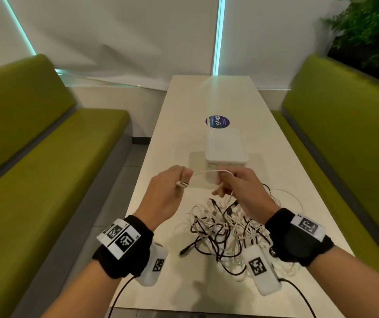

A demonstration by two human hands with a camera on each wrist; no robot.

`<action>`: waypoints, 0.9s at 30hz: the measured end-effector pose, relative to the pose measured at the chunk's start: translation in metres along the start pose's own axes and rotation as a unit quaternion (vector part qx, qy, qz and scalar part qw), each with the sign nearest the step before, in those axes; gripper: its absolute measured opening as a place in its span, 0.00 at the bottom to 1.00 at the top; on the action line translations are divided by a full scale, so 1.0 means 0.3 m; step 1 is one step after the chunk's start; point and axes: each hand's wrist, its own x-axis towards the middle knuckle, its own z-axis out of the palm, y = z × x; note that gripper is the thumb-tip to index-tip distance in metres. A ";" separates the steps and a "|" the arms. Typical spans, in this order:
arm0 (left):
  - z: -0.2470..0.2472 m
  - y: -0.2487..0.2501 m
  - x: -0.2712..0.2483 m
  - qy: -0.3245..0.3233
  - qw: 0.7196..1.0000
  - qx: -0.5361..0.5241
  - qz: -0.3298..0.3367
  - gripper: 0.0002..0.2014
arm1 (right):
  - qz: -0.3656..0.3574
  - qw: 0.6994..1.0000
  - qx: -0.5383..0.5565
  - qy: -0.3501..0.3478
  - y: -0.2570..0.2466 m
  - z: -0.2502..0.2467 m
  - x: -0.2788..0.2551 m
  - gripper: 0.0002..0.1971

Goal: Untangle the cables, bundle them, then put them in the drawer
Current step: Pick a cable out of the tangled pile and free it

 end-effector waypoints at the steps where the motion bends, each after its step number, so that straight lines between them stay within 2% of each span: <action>1: -0.006 -0.006 -0.004 0.017 1.000 0.007 0.000 0.17 | 0.027 0.996 0.059 -0.056 -0.008 0.006 -0.010 0.16; 2: -0.012 -0.027 -0.008 0.030 0.999 0.024 -0.007 0.16 | 0.061 0.988 0.077 -0.121 -0.004 0.008 -0.024 0.16; 4: -0.026 -0.093 -0.022 0.026 0.996 0.076 -0.041 0.15 | 0.108 0.969 0.004 -0.221 0.035 -0.002 -0.057 0.18; 6: -0.033 -0.153 -0.053 -0.005 0.990 0.115 -0.077 0.14 | 0.126 0.954 -0.114 -0.249 0.097 -0.002 -0.083 0.22; 8: -0.016 -0.184 -0.088 -0.045 0.986 0.118 -0.106 0.11 | 0.117 0.930 -0.245 -0.248 0.157 0.007 -0.098 0.25; 10: 0.018 -0.197 -0.116 -0.094 0.980 0.114 -0.132 0.11 | 0.087 0.892 -0.362 -0.254 0.200 0.019 -0.092 0.26; 11: 0.036 -0.200 -0.128 -0.107 0.980 0.104 -0.130 0.12 | 0.081 0.877 -0.398 -0.255 0.212 0.023 -0.089 0.26; 13: 0.067 -0.183 -0.147 -0.101 0.990 0.061 -0.077 0.12 | 0.084 0.859 -0.442 -0.245 0.232 0.024 -0.082 0.26; 15: 0.098 -0.135 -0.156 -0.097 0.995 0.001 -0.006 0.16 | 0.080 0.850 -0.467 -0.230 0.247 0.027 -0.081 0.25; 17: 0.133 -0.065 -0.160 -0.137 0.989 -0.042 0.028 0.20 | 0.064 0.847 -0.485 -0.209 0.248 0.036 -0.091 0.21; 20: 0.206 0.004 -0.152 -0.226 0.973 0.033 0.036 0.29 | 0.032 0.843 -0.506 -0.178 0.232 0.043 -0.113 0.13; 22: 0.240 0.021 -0.144 -0.248 0.965 0.090 0.018 0.21 | 0.013 0.824 -0.540 -0.172 0.219 0.033 -0.127 0.10; 24: 0.261 0.026 -0.144 -0.246 0.964 0.097 0.020 0.13 | -0.008 0.813 -0.557 -0.168 0.218 0.023 -0.142 0.10; 27: 0.256 0.017 -0.141 -0.241 0.967 0.071 0.032 0.12 | -0.033 0.829 -0.539 -0.145 0.248 0.015 -0.148 0.09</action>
